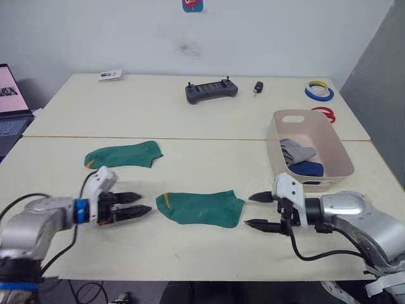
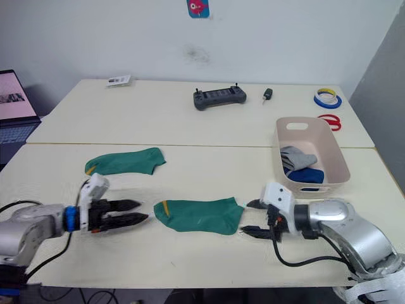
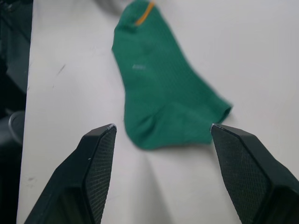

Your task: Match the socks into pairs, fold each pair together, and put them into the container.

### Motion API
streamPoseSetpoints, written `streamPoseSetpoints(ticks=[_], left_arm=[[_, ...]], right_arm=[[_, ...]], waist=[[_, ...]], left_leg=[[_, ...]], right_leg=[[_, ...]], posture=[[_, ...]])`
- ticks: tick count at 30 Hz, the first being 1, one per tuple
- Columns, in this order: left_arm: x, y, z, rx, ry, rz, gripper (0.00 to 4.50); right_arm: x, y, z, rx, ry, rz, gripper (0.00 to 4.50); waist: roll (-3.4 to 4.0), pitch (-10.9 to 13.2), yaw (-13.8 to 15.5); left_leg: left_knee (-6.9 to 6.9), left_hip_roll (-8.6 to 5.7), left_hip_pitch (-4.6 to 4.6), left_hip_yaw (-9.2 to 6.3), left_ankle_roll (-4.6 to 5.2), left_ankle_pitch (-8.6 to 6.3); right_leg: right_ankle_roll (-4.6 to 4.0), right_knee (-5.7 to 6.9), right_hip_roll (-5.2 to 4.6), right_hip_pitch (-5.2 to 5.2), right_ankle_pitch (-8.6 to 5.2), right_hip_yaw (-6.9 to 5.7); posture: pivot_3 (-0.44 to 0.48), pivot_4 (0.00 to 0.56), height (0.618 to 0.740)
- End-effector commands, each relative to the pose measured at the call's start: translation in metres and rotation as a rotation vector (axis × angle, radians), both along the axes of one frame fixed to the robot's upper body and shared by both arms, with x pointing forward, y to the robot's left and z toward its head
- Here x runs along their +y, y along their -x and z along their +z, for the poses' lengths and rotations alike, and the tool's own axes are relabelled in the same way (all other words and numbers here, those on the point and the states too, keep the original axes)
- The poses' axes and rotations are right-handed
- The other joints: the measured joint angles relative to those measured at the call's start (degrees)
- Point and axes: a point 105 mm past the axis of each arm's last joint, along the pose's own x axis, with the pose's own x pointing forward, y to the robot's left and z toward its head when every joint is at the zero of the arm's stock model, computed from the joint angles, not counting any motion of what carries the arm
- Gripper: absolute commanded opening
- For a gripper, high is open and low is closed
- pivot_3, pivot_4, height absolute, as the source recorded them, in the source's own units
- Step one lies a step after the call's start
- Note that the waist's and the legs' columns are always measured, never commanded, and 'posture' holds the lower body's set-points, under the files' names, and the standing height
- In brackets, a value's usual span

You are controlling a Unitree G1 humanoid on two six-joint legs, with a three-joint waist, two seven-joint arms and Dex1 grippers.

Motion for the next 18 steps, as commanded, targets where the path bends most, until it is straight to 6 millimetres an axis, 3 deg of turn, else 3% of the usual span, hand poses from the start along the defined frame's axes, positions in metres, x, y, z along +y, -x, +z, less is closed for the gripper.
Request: streamPoseSetpoints(ticks=[1,4,10,15,18], left_arm=[[0.03,0.005,0.021,-0.11,0.001,0.171,4.44],[0.056,0.022,0.016,-0.127,0.007,0.332,4.44],[0.068,0.031,0.017,-0.178,-0.009,0.433,4.44],[0.082,0.006,0.035,-0.323,-0.094,0.497,4.44],[0.09,-0.019,0.046,-0.368,-0.053,0.581,4.44]], right_arm=[[-0.002,-0.001,0.029,-0.114,-0.043,-0.006,3.47],[-0.005,-0.004,0.038,-0.144,-0.054,-0.019,3.47],[0.0,-0.006,0.044,-0.168,-0.06,0.006,3.47],[0.005,-0.008,0.049,-0.187,-0.07,0.026,3.47],[0.011,-0.009,0.055,-0.208,-0.088,0.037,3.47]], waist=[[0.0,0.0,0.1],[0.0,0.0,0.1],[-0.03,0.0,0.3],[-0.05,0.0,0.3],[-0.05,0.0,0.3]], left_leg=[[0.0,-0.01,0.01,-0.01,0.0,0.0],[0.0,-0.04,0.02,0.0,0.0,0.0],[-0.01,-0.04,0.01,-0.03,0.0,0.0],[-0.02,-0.05,0.01,-0.03,0.0,0.0],[-0.02,-0.06,0.01,-0.01,0.0,0.0]], right_leg=[[0.0,0.0,-0.02,0.02,0.0,-0.02],[0.0,0.0,-0.07,0.03,0.0,-0.03],[0.0,-0.02,-0.08,0.03,0.0,-0.06],[0.0,-0.02,-0.08,0.04,0.0,-0.06],[0.0,0.0,-0.07,0.03,0.01,-0.05]], posture=[[0.0,0.15,0.74],[0.0,0.15,0.74],[0.0,0.15,0.74],[0.0,0.15,0.74],[0.0,0.15,0.74]])
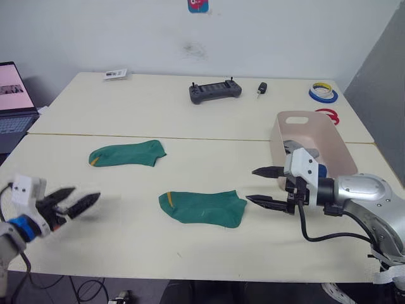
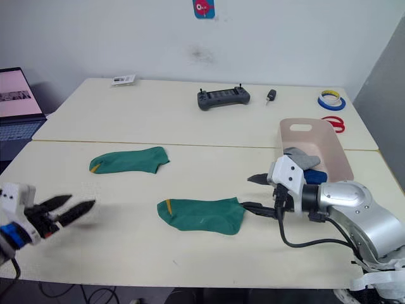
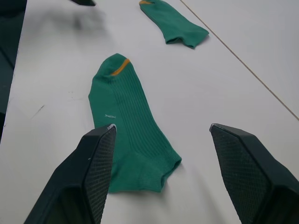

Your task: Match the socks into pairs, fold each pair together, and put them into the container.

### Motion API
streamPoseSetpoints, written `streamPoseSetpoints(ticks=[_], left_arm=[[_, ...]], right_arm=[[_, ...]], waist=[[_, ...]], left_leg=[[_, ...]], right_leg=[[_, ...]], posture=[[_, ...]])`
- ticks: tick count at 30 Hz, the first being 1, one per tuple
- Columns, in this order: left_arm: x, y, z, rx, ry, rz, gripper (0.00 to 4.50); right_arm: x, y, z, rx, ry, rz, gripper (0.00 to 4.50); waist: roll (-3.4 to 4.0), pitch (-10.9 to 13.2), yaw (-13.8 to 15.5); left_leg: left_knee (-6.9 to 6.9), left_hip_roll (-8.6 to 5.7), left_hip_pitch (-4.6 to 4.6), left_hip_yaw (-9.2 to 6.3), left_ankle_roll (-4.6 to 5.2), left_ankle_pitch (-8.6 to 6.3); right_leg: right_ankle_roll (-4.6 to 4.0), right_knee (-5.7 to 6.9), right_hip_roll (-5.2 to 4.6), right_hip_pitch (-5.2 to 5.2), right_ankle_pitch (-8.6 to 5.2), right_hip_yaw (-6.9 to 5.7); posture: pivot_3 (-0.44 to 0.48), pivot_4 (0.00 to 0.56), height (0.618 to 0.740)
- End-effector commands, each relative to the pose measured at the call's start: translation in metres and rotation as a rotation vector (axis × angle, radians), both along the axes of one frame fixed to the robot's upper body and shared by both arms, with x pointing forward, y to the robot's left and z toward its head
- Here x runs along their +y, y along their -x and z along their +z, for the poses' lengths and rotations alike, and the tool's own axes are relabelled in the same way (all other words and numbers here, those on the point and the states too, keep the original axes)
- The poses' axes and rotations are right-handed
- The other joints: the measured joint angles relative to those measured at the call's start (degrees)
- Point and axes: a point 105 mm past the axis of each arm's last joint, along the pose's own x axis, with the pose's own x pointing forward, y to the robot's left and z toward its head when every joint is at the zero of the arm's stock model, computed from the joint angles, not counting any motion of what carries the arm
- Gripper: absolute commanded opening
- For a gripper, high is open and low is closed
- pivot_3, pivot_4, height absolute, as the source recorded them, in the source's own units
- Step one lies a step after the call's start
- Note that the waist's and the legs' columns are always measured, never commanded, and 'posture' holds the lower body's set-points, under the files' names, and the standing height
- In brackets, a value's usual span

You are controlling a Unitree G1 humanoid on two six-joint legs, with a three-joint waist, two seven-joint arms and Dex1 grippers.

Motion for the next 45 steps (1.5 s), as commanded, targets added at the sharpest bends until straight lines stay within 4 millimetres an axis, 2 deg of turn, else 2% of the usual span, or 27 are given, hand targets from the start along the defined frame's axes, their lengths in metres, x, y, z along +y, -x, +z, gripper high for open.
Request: streamPoseSetpoints(ticks=[1,3,7,11,17,23,31,36,42,45], left_arm=[[0.012,-0.024,0.015,-0.057,0.032,0.094,4.44],[0.011,-0.039,0.016,-0.05,0.084,0.121,4.44],[0.02,-0.067,0.0,0.023,0.121,0.274,4.44],[0.025,-0.088,-0.008,0.061,0.166,0.384,4.44],[0.011,-0.114,-0.007,0.09,0.243,0.38,4.44],[0.003,-0.123,-0.011,0.12,0.267,0.373,2.55],[0.002,-0.12,0.003,0.022,0.27,0.354,0.02],[0.006,-0.115,0.02,-0.069,0.271,0.358,0.02],[0.021,-0.103,0.06,-0.214,0.238,0.4,0.02],[0.023,-0.099,0.072,-0.253,0.25,0.414,0.02]], right_arm=[[0.01,0.002,0.016,-0.066,-0.032,0.04,3.47],[0.014,0.001,0.018,-0.075,-0.038,0.05,3.47],[0.02,0.002,0.021,-0.082,-0.046,0.067,3.47],[0.021,0.002,0.02,-0.081,-0.045,0.064,3.47],[0.02,0.003,0.019,-0.08,-0.04,0.054,3.47],[0.019,0.003,0.018,-0.078,-0.035,0.047,3.47],[0.018,0.005,0.014,-0.071,-0.033,0.04,3.47],[0.02,0.003,0.013,-0.07,-0.035,0.046,3.47],[0.021,0.004,0.01,-0.063,-0.044,0.052,3.47],[0.023,0.004,0.009,-0.06,-0.045,0.06,3.47]], waist=[[-0.02,0.0,0.0],[-0.04,0.0,-0.1],[-0.07,0.0,-0.1],[-0.17,-0.1,-0.2],[-0.21,-0.1,-0.1],[-0.22,-0.1,-0.2],[-0.22,-0.1,-0.1],[-0.22,-0.1,-0.1],[-0.23,-0.1,-0.1],[-0.23,-0.1,-0.1]], left_leg=[[0.01,0.01,0.01,0.0,0.0,0.0],[0.01,0.01,0.0,-0.02,0.0,0.0],[0.02,-0.02,-0.02,0.02,0.0,0.0],[0.04,-0.01,-0.04,0.0,0.0,0.0],[0.06,-0.03,-0.04,-0.01,-0.02,0.01],[0.07,-0.03,-0.04,0.07,-0.03,0.02],[0.09,-0.02,-0.05,0.02,-0.05,0.03],[0.08,0.0,-0.04,-0.01,-0.06,0.04],[0.09,0.0,-0.04,-0.01,-0.06,0.04],[0.08,0.0,-0.04,-0.03,-0.06,0.04]], right_leg=[[0.0,0.0,0.01,0.0,0.0,-0.01],[0.0,0.0,0.02,0.0,0.0,-0.03],[0.01,0.0,0.02,-0.02,0.0,-0.02],[0.01,0.03,0.03,-0.03,0.01,-0.06],[0.01,0.04,0.02,-0.02,0.01,-0.12],[0.01,0.06,0.02,-0.04,0.01,-0.14],[0.01,0.07,0.01,-0.03,0.01,-0.08],[0.01,0.07,0.01,-0.03,0.01,-0.04],[0.01,0.07,0.01,-0.03,0.01,-0.04],[0.02,0.07,0.01,-0.01,0.01,-0.05]], posture=[[0.0,0.15,0.74],[0.0,0.15,0.74],[0.0,0.15,0.74],[0.0,0.15,0.74],[0.0,0.15,0.74],[0.0,0.15,0.74],[0.0,0.15,0.74],[0.0,0.15,0.74],[0.0,0.15,0.74],[0.0,0.15,0.74]])
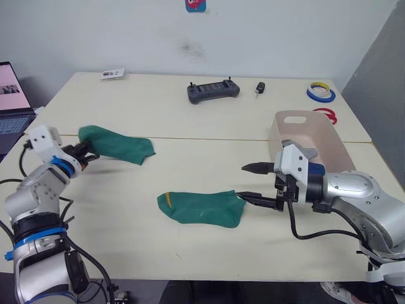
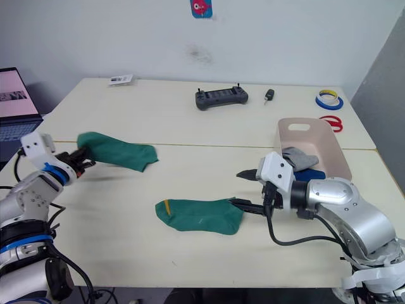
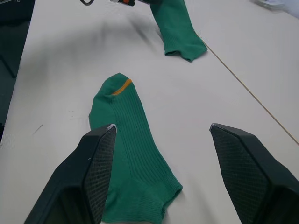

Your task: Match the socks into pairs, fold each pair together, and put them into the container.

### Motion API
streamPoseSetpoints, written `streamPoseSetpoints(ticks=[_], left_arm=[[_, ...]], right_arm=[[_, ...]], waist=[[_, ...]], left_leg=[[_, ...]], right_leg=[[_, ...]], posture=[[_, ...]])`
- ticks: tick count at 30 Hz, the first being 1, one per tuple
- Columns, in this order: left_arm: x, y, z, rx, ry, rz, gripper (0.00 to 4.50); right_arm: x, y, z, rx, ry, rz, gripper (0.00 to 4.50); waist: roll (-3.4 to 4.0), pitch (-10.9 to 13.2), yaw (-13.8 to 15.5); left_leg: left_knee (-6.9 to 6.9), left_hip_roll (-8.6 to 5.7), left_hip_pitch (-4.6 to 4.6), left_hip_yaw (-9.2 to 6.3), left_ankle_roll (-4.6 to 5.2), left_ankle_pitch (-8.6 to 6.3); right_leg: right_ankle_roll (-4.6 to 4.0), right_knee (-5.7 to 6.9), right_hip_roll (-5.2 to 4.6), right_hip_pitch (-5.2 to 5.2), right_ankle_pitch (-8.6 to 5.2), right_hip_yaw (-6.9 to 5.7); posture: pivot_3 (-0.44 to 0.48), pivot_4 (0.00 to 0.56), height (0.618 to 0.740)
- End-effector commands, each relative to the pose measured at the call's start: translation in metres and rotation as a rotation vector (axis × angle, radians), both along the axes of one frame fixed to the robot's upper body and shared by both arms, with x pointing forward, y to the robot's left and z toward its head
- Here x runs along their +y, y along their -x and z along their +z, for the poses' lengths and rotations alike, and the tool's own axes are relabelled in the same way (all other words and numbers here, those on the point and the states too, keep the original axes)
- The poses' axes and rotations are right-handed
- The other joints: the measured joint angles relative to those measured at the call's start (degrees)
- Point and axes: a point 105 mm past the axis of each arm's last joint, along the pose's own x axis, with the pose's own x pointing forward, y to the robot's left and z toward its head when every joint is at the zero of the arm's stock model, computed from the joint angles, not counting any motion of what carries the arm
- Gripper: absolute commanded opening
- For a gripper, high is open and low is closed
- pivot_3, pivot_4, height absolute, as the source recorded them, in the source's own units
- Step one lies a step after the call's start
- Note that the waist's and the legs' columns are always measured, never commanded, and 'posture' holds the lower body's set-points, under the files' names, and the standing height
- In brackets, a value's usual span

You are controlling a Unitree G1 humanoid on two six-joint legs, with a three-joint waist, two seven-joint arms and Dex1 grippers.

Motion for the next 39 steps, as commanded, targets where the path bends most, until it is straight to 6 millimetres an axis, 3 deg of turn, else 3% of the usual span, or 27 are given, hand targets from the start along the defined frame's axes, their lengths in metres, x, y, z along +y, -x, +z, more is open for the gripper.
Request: streamPoseSetpoints(ticks=[1,13,16,19,25,30,32,34,39], left_arm=[[0.007,0.008,0.033,-0.099,-0.031,0.03,0.02],[-0.04,0.003,0.043,-0.135,0.001,-0.122,0.02],[-0.073,-0.001,0.053,-0.16,0.019,-0.237,0.02],[-0.121,0.0,0.061,-0.181,0.054,-0.392,0.02],[-0.219,0.02,0.068,-0.188,0.183,-0.724,0.02],[-0.265,0.025,0.072,-0.194,0.36,-0.821,0.02],[-0.272,0.025,0.067,-0.18,0.404,-0.82,0.02],[-0.27,0.019,0.051,-0.13,0.437,-0.766,0.02],[-0.239,0.013,-0.026,0.069,0.452,-0.536,0.02]], right_arm=[[0.004,0.003,0.005,-0.035,-0.014,0.029,3.47],[0.004,0.002,0.005,-0.04,-0.013,0.034,3.47],[0.003,0.001,0.006,-0.041,-0.012,0.027,3.47],[-0.001,0.001,0.008,-0.043,-0.009,0.016,3.47],[-0.009,0.005,0.01,-0.036,-0.001,0.0,3.47],[-0.015,0.004,0.009,-0.038,0.012,-0.03,3.47],[-0.016,0.004,0.009,-0.042,0.017,-0.039,3.47],[-0.017,0.003,0.008,-0.042,0.023,-0.046,3.47],[-0.017,0.004,0.007,-0.039,0.026,-0.046,3.47]], waist=[[0.0,0.0,0.0],[-0.01,0.0,0.0],[-0.01,0.0,0.0],[-0.02,0.0,0.2],[-0.03,0.0,0.2],[-0.03,0.0,0.0],[-0.04,0.0,0.0],[-0.04,0.0,-0.1],[-0.02,0.0,-0.1]], left_leg=[[0.0,-0.01,0.0,0.01,0.0,0.0],[0.01,-0.01,0.0,0.01,-0.01,0.01],[0.01,-0.01,0.0,0.01,-0.02,0.01],[0.03,-0.02,-0.02,0.0,-0.05,0.03],[0.03,-0.05,-0.03,0.04,-0.19,0.1],[0.04,-0.04,0.01,0.04,-0.19,0.11],[0.04,-0.05,0.05,0.06,-0.19,0.11],[0.04,-0.05,0.05,0.07,-0.2,0.11],[0.02,-0.04,0.11,0.15,-0.21,0.12]], right_leg=[[0.0,0.0,0.0,0.01,0.0,0.01],[0.0,-0.01,0.0,0.02,0.0,0.01],[0.0,-0.01,0.0,0.02,0.0,0.0],[0.0,-0.03,-0.01,0.06,0.0,0.0],[0.01,-0.08,-0.01,0.08,0.0,0.05],[0.02,-0.05,0.03,0.11,0.01,0.07],[0.03,-0.04,0.06,0.15,0.01,0.09],[0.03,-0.05,0.1,0.14,0.01,0.11],[0.03,-0.07,0.11,0.15,0.01,0.2]], posture=[[0.0,0.15,0.74],[0.0,0.15,0.74],[0.0,0.15,0.74],[0.0,0.15,0.74],[0.0,0.15,0.74],[0.0,0.15,0.74],[0.0,0.15,0.74],[0.0,0.15,0.74],[0.0,0.15,0.74]])
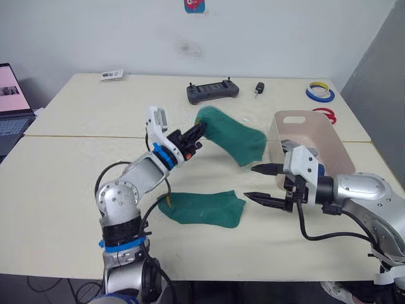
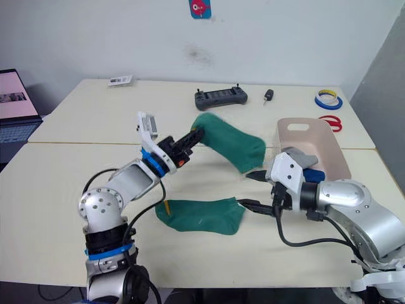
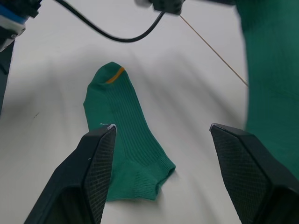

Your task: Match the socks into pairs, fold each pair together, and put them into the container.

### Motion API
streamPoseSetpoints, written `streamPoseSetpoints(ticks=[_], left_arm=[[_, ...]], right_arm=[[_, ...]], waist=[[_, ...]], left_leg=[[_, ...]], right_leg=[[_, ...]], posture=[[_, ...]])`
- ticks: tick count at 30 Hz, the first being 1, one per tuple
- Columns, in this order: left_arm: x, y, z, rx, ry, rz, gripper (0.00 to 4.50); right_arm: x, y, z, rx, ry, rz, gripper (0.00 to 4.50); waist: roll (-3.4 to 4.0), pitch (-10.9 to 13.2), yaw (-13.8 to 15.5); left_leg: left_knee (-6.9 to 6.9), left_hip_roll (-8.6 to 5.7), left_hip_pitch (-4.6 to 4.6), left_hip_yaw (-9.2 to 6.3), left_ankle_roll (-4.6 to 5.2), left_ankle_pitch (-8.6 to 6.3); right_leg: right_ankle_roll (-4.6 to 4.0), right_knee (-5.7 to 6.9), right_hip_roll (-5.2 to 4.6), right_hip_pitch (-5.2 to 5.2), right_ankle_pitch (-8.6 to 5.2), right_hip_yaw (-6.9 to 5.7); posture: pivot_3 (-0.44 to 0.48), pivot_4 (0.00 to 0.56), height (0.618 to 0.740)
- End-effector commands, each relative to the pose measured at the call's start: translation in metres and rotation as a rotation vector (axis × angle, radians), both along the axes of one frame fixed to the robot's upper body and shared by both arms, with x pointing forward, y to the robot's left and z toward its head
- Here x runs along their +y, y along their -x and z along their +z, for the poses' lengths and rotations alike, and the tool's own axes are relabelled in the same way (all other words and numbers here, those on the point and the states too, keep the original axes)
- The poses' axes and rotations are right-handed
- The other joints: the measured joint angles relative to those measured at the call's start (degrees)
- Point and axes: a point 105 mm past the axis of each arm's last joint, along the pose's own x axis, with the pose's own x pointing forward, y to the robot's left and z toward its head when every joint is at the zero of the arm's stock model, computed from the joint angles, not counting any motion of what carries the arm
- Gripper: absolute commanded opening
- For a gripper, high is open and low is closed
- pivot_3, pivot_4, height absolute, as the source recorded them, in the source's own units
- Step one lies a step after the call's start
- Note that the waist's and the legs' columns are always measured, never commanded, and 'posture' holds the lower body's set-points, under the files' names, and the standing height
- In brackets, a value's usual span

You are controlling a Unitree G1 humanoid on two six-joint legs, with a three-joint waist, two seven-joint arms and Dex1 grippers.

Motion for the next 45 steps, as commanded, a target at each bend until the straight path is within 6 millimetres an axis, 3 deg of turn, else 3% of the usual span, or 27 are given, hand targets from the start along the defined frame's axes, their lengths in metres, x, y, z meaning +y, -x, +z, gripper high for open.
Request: streamPoseSetpoints(ticks=[1,4,12,15,20,25,27,31,35,45], left_arm=[[0.021,0.001,-0.042,0.109,-0.05,0.106,0.02],[0.029,0.009,-0.06,0.144,-0.093,0.143,0.02],[0.045,0.018,-0.057,0.094,-0.13,0.206,0.02],[0.054,0.02,-0.057,0.072,-0.169,0.22,0.66],[0.072,0.03,-0.053,0.028,-0.243,0.227,2.26],[0.106,0.045,-0.04,-0.133,-0.535,0.206,3.88],[0.111,0.049,-0.029,-0.306,-0.767,0.107,4.48],[0.111,0.052,-0.034,-0.535,-1.167,-0.196,4.48],[0.103,0.043,-0.044,-0.717,-1.394,-0.441,4.48],[0.086,0.003,-0.058,-0.842,-1.513,-0.546,4.48]], right_arm=[[0.002,0.004,0.007,-0.045,-0.002,0.01,3.47],[0.004,0.006,0.007,-0.042,-0.004,0.018,3.47],[0.009,0.006,0.006,-0.037,-0.005,0.036,3.47],[0.011,0.006,0.006,-0.037,-0.006,0.047,3.47],[0.011,0.006,0.007,-0.037,-0.006,0.052,3.47],[0.012,0.007,0.008,-0.038,-0.012,0.055,3.47],[0.012,0.007,0.008,-0.038,-0.015,0.056,3.47],[0.014,0.007,0.008,-0.037,-0.018,0.063,3.47],[0.016,0.005,0.008,-0.039,-0.02,0.071,3.47],[0.016,0.006,0.008,-0.042,-0.017,0.059,3.47]], waist=[[-0.01,0.0,0.1],[-0.02,0.0,0.3],[-0.02,0.0,0.5],[-0.02,0.0,0.3],[-0.02,0.0,0.3],[0.0,0.0,0.2],[0.0,0.0,0.2],[0.07,0.0,0.6],[0.1,0.1,0.6],[0.09,0.1,0.2]], left_leg=[[0.0,0.0,-0.03,-0.02,0.0,0.0],[0.02,-0.02,-0.09,-0.07,-0.01,0.0],[0.01,-0.05,-0.08,-0.04,-0.01,0.0],[0.0,-0.02,-0.06,-0.09,-0.01,0.0],[-0.01,-0.02,-0.05,-0.08,0.01,-0.01],[-0.09,0.03,-0.04,-0.05,-0.01,0.0],[-0.1,0.04,-0.05,-0.1,0.01,-0.01],[-0.16,-0.05,-0.03,-0.05,0.06,-0.04],[-0.19,-0.07,-0.08,0.02,0.1,-0.07],[-0.16,-0.02,-0.18,0.02,0.19,-0.11]], right_leg=[[0.0,0.0,0.0,-0.02,0.0,-0.01],[0.0,-0.01,-0.01,-0.04,0.0,-0.05],[0.02,-0.09,-0.03,0.02,0.0,-0.04],[0.02,-0.06,-0.01,0.01,0.0,-0.08],[0.02,-0.04,-0.01,0.01,0.0,-0.06],[0.01,-0.07,0.0,-0.07,0.0,-0.03],[0.0,-0.05,0.0,-0.06,0.0,-0.08],[0.0,-0.13,-0.08,-0.05,0.0,-0.07],[0.01,-0.27,-0.12,-0.08,0.01,-0.09],[0.01,-0.15,-0.03,-0.19,0.01,-0.2]], posture=[[0.0,0.15,0.74],[0.0,0.15,0.74],[0.0,0.15,0.74],[0.0,0.15,0.74],[0.0,0.15,0.74],[0.0,0.15,0.74],[0.0,0.15,0.74],[0.0,0.15,0.74],[0.0,0.15,0.74],[0.0,0.15,0.74]])
